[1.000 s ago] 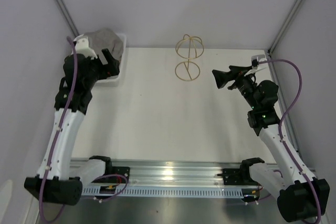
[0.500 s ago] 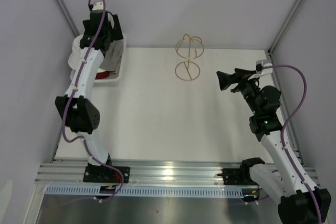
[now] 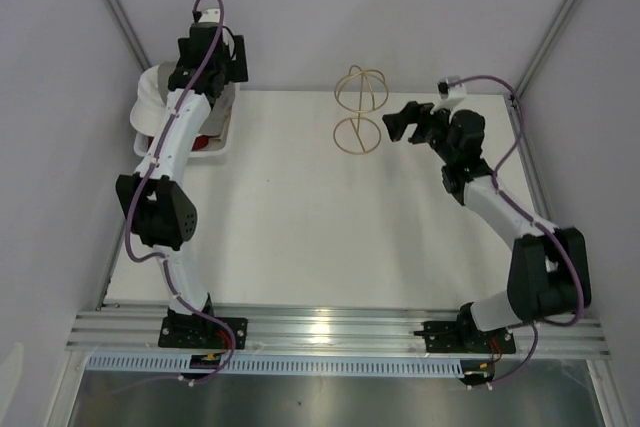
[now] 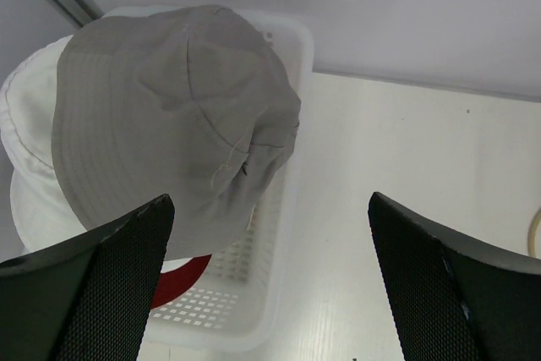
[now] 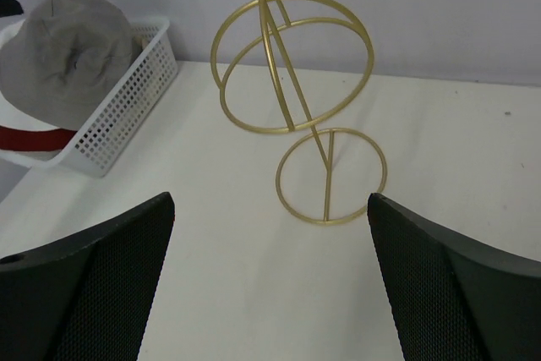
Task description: Stack the hats
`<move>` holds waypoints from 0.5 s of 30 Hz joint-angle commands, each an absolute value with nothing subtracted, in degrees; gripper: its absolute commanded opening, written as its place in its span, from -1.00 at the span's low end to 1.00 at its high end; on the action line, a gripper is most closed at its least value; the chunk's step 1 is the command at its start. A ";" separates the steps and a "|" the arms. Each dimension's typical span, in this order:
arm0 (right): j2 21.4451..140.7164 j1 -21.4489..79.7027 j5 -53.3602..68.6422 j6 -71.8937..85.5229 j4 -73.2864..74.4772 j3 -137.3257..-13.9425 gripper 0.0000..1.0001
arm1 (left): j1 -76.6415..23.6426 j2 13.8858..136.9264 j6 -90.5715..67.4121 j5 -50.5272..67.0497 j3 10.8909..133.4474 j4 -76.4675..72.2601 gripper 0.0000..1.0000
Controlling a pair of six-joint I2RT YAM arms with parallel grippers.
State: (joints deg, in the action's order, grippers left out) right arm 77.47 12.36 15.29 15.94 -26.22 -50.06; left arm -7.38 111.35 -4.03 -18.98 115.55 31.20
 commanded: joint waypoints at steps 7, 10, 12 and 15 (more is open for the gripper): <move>98.51 14.59 20.30 9.40 -28.04 -73.55 0.99 | -7.91 105.47 -0.53 -16.09 115.40 29.00 0.99; 103.44 16.08 17.42 7.92 -23.40 -79.70 0.99 | -7.91 105.56 -0.26 -15.30 115.40 29.53 0.99; 106.33 16.87 15.56 6.51 -19.61 -83.47 0.99 | -7.91 105.29 -0.18 -14.33 115.31 30.06 0.99; 108.63 17.84 14.68 4.05 -18.11 -85.69 0.92 | -7.91 104.50 -0.18 -14.15 115.14 30.41 0.99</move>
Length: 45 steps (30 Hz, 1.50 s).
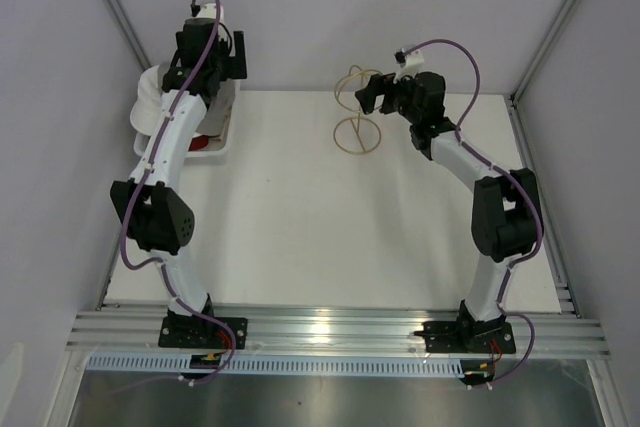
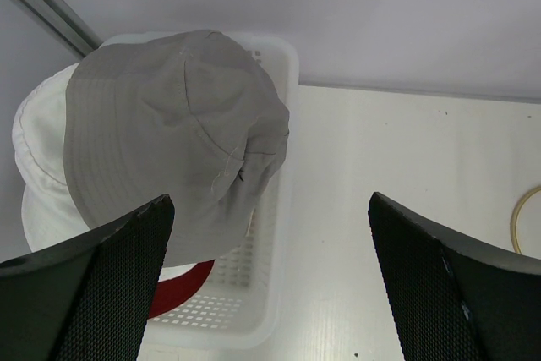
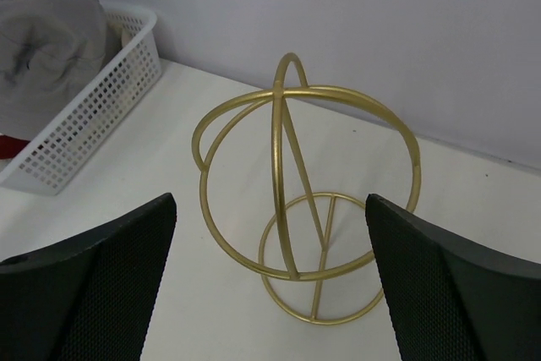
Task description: Stack the hats
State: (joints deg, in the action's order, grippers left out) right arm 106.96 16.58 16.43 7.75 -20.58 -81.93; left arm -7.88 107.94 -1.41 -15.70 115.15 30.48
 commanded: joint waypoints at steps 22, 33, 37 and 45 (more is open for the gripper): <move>106.80 20.65 23.70 3.68 -5.89 -89.49 -1.00 | -7.91 96.33 -0.62 -14.41 113.64 30.59 0.99; 85.18 31.71 26.28 5.89 -6.33 -64.96 -1.00 | -7.91 96.86 1.93 -18.98 112.24 29.80 0.99; 78.06 35.84 21.03 7.03 -5.10 -57.76 -1.00 | -7.91 96.33 1.94 -19.42 110.22 28.57 0.99; 66.63 38.23 18.44 7.47 -1.15 -49.75 -1.00 | -7.91 97.29 1.14 -18.19 109.69 28.48 0.99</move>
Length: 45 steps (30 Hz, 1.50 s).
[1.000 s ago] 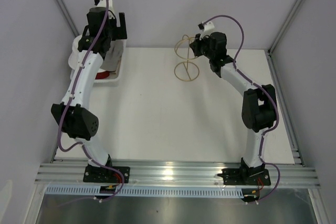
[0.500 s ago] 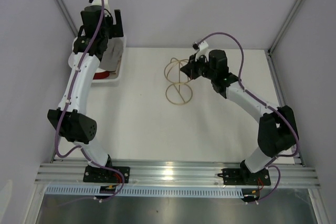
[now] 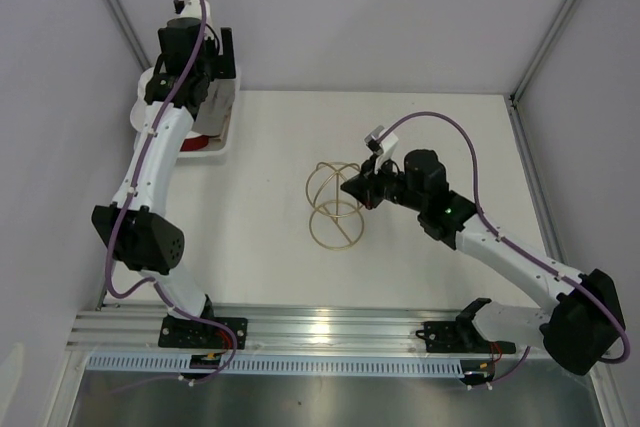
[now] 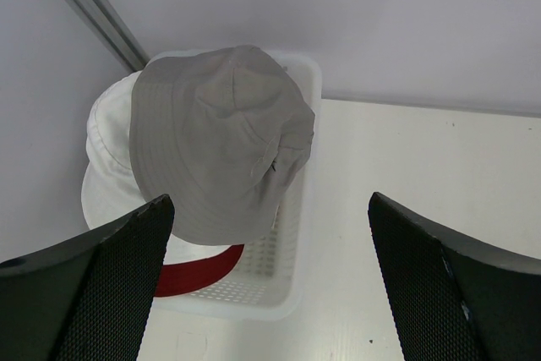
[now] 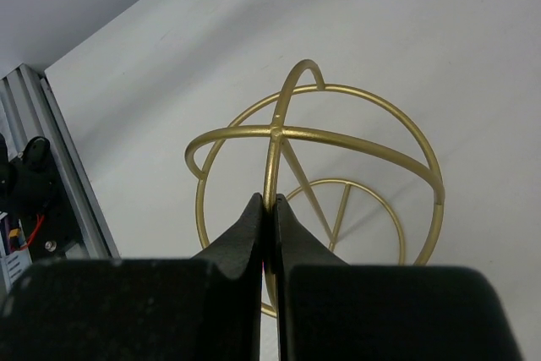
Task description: Stack the hats
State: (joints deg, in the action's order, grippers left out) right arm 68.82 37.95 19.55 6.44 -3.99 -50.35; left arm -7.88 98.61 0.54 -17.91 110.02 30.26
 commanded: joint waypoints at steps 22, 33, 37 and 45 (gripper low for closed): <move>39.38 35.86 -0.95 6.32 9.06 -50.63 0.80 | -7.73 115.57 1.58 -25.05 118.21 24.87 0.99; 40.78 33.66 -8.43 10.28 -2.54 -44.65 0.93 | -5.54 121.20 1.49 -27.77 119.70 22.68 0.95; 42.01 33.66 -13.70 12.13 -6.67 -42.10 0.99 | -4.83 123.04 3.33 -27.51 120.76 22.06 0.92; 43.16 33.05 -22.85 12.48 -5.10 -42.10 0.99 | -4.48 124.80 4.22 -27.51 121.20 20.74 0.49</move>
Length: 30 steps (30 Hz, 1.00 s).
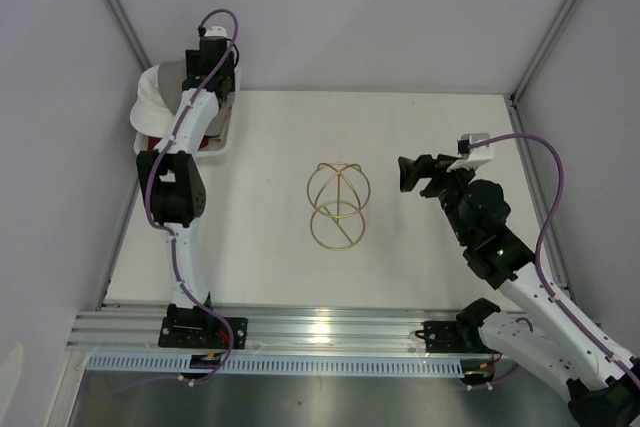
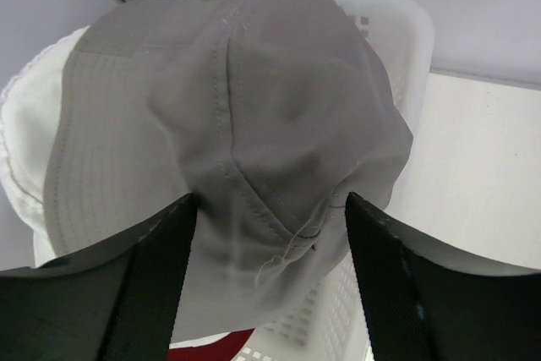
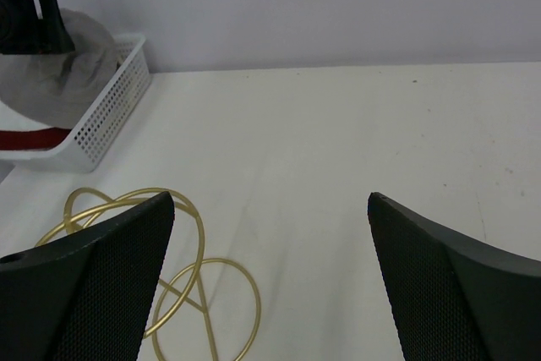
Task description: Stack the hats
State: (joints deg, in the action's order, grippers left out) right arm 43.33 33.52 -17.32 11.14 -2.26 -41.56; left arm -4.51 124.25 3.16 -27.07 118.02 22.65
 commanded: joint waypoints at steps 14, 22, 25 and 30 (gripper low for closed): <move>44.20 28.22 -21.10 16.87 -3.61 -43.50 0.98 | -4.48 118.58 0.53 -24.45 123.14 25.83 -0.99; 50.44 20.13 -10.05 21.00 -2.46 -49.04 0.99 | -5.97 102.67 -10.80 -1.69 121.12 28.39 -0.99; 52.64 18.55 -6.34 21.27 -2.20 -51.59 0.99 | -8.77 96.17 -12.74 4.64 117.52 26.81 -0.99; 53.00 18.02 -4.84 21.71 -3.95 -52.56 0.99 | -14.23 84.57 -17.56 12.99 106.21 21.38 -0.99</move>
State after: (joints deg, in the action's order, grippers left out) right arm 53.47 18.44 -8.08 20.56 -1.54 -49.74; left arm -11.25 89.97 -12.01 3.29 113.56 26.09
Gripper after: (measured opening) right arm 0.993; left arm 0.014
